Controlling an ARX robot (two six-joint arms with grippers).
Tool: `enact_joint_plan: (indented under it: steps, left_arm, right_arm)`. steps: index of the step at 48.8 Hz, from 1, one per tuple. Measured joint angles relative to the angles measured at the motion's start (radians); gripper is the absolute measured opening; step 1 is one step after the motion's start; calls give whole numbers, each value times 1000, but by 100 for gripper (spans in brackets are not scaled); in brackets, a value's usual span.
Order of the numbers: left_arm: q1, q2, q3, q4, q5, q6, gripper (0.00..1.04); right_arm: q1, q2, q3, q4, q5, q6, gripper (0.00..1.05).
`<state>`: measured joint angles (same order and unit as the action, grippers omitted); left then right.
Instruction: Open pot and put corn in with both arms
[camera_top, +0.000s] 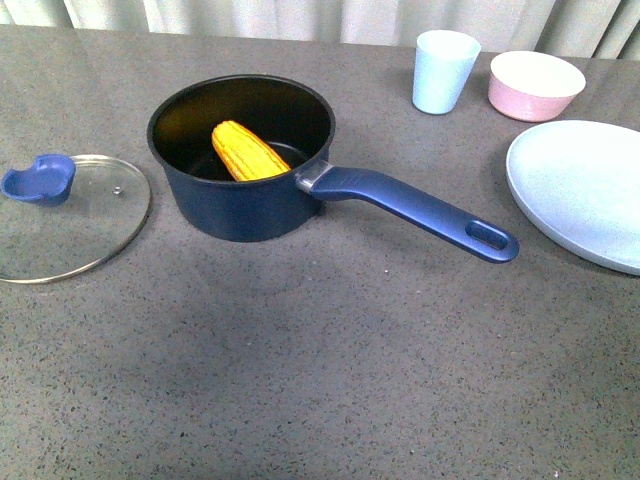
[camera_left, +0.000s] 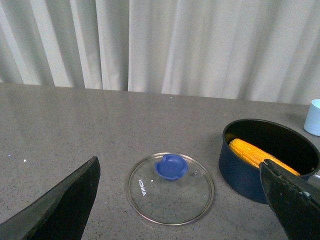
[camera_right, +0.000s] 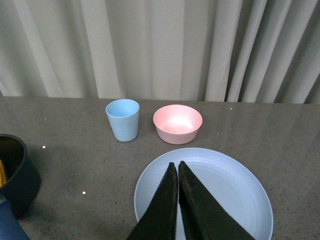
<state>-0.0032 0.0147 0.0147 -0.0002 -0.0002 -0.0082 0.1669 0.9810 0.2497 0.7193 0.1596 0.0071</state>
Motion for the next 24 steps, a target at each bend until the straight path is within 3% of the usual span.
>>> enact_joint_plan:
  steps: [19, 24]
  left_arm:
    - [0, 0, 0, 0, 0, 0, 96]
    - [0, 0, 0, 0, 0, 0, 96]
  right_arm:
    - [-76, -200, -135, -63, -74, -4, 2]
    - [-153, -277, -167, -109, -153, -4, 2]
